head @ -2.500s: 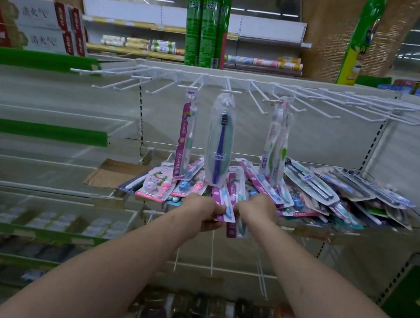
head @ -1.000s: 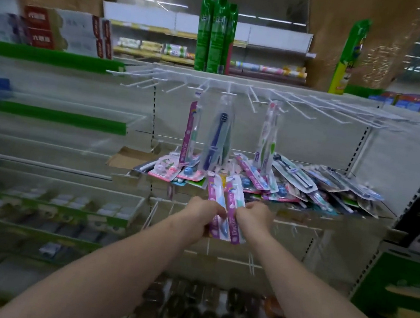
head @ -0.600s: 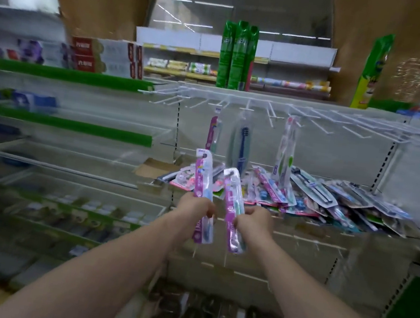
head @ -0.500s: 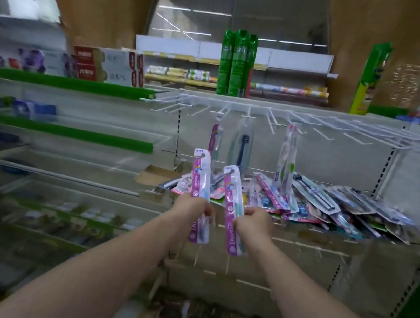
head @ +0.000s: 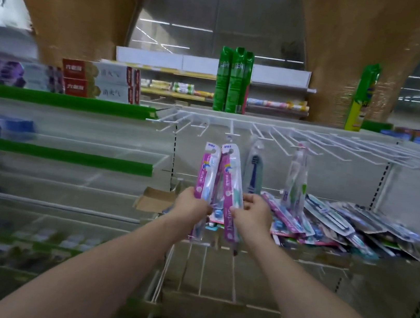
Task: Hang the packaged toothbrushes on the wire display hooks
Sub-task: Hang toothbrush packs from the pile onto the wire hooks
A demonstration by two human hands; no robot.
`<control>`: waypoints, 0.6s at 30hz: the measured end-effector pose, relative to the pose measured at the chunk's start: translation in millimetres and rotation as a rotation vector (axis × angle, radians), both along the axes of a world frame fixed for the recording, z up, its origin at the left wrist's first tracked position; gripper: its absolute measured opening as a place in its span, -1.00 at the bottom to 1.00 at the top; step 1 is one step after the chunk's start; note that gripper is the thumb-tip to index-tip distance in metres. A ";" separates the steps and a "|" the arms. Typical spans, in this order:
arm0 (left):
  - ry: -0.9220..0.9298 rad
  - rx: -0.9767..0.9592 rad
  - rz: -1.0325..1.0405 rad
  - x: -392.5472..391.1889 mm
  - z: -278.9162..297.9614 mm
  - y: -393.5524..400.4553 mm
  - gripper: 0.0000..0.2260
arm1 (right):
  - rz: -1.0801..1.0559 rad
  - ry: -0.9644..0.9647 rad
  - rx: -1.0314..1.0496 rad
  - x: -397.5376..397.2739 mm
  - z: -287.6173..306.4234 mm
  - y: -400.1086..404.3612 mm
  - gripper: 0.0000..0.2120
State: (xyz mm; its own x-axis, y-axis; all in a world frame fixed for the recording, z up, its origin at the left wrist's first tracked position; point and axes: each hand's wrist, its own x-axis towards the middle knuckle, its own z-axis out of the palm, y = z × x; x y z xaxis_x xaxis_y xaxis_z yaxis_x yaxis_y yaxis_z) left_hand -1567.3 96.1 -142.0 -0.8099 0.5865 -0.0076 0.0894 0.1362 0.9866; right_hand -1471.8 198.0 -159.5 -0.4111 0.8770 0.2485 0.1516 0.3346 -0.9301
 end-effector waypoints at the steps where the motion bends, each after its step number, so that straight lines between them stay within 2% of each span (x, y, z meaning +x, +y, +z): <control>1: 0.018 -0.006 -0.010 -3.8 0.8 -0.6 -0.65 | 0.002 0.013 -0.002 -3.1 2.5 -2.0 -0.72; 8: 0.093 -0.009 -0.069 -27.0 -1.5 -1.6 -0.69 | -0.049 0.080 -0.017 -26.5 6.4 -2.8 -0.72; 14: 0.077 -0.003 -0.101 -38.2 -8.0 -1.3 -0.68 | -0.106 0.074 -0.042 -36.7 9.9 4.0 -0.74; 18: 0.049 0.035 -0.103 -45.8 -12.0 0.7 -0.68 | -0.096 0.047 -0.024 -46.0 3.0 15.0 -0.64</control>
